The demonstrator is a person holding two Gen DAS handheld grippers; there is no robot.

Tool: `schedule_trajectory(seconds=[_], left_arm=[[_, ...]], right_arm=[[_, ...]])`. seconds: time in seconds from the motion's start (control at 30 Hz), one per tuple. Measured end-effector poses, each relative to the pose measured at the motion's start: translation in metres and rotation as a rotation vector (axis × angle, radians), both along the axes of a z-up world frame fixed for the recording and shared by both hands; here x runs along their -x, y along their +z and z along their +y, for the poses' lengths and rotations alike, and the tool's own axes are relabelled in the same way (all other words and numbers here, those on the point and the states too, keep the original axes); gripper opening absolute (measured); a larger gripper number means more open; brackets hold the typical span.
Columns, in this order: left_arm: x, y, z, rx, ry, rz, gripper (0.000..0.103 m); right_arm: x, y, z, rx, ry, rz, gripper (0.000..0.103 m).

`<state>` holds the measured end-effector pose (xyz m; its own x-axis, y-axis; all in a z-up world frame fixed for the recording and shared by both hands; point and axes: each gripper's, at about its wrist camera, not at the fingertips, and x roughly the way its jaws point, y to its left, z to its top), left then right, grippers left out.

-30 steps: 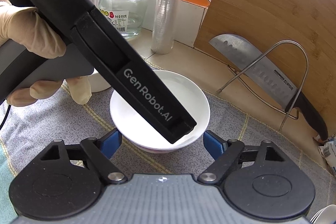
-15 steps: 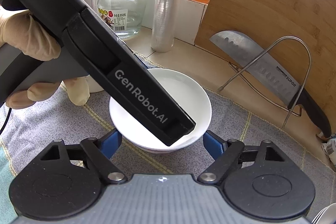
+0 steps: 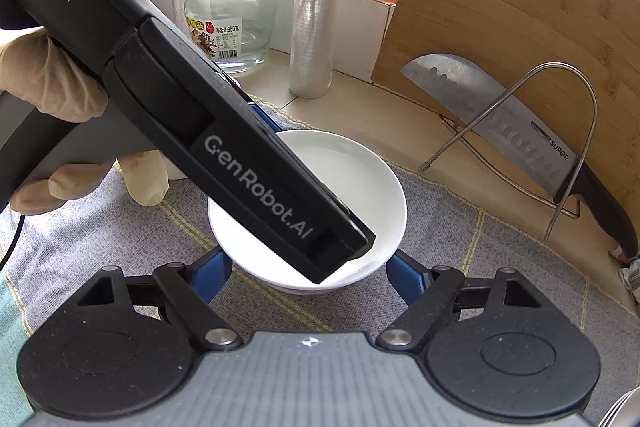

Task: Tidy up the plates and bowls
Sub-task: 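Carry the floral bowl with the left gripper toward the white bowl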

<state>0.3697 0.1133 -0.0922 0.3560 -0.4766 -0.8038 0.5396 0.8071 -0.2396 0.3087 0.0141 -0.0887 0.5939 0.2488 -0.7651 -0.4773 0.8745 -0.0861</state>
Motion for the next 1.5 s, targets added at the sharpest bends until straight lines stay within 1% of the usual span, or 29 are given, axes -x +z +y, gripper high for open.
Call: schedule_trajectory(seconds=[0.17, 0.33, 0.57, 0.73, 0.97, 1.17, 1.37, 1.5], left_arm=[[0.01, 0.011, -0.002, 0.008, -0.005, -0.017, 0.089], [0.029, 0.03, -0.01, 0.01, -0.011, -0.047, 0.089], [0.059, 0.057, -0.029, 0.028, -0.024, -0.077, 0.089], [0.082, 0.066, -0.049, 0.036, -0.058, -0.091, 0.089], [0.103, 0.067, -0.073, 0.051, -0.115, -0.076, 0.089], [0.113, 0.06, -0.093, 0.05, -0.157, -0.061, 0.089], [0.116, 0.048, -0.104, 0.057, -0.172, -0.016, 0.088], [0.119, 0.045, -0.108, 0.057, -0.177, -0.008, 0.088]], right_arm=[[0.01, 0.01, -0.002, -0.004, 0.009, -0.008, 0.087], [0.026, 0.024, -0.011, -0.011, 0.016, -0.019, 0.087], [0.057, 0.047, -0.027, -0.014, 0.009, -0.051, 0.087], [0.082, 0.055, -0.044, -0.009, -0.013, -0.059, 0.087], [0.111, 0.058, -0.065, 0.012, -0.06, -0.061, 0.087], [0.129, 0.056, -0.082, 0.006, -0.116, -0.037, 0.087], [0.136, 0.048, -0.095, -0.017, -0.152, 0.007, 0.087], [0.141, 0.045, -0.097, -0.012, -0.163, 0.015, 0.087]])
